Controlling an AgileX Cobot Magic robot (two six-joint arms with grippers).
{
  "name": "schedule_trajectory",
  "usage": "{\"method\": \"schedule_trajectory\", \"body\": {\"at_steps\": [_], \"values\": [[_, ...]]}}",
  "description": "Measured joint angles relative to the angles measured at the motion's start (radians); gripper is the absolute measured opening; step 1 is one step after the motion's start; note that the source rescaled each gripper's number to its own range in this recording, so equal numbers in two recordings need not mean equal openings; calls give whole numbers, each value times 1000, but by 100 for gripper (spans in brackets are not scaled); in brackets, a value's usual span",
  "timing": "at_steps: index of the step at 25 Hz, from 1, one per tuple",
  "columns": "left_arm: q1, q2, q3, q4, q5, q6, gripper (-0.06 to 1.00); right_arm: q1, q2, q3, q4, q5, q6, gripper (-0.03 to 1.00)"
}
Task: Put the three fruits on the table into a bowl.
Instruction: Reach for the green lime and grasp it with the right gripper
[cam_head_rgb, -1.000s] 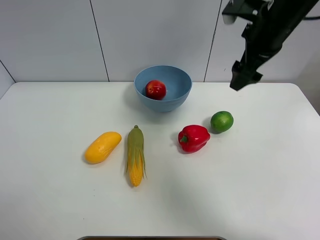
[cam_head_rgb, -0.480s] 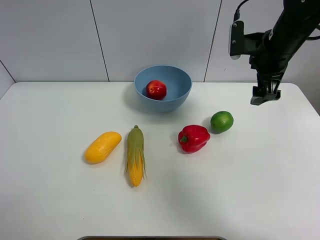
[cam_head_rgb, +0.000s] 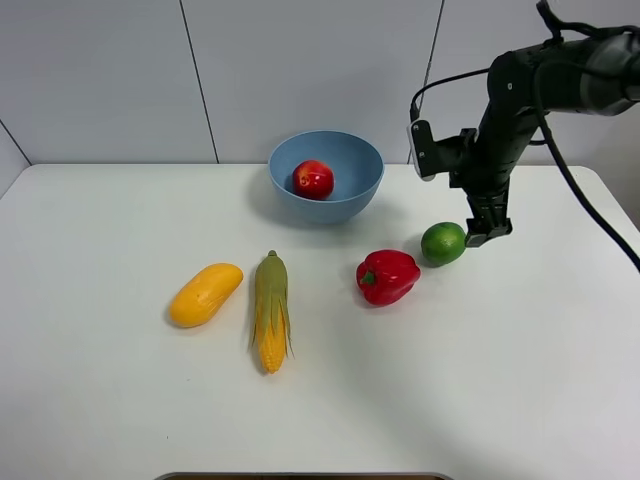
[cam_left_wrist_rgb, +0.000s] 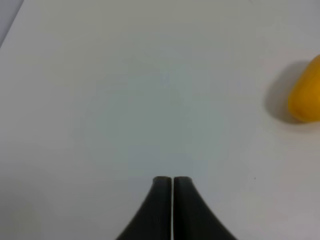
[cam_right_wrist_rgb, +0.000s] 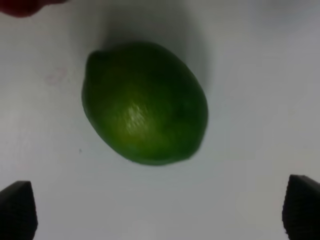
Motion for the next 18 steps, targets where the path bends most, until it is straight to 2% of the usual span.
{"method": "schedule_trajectory", "body": {"at_steps": [18], "values": [[0,0,0,0,0,0,0,-19,97,0,9,-59,-109,99]]}}
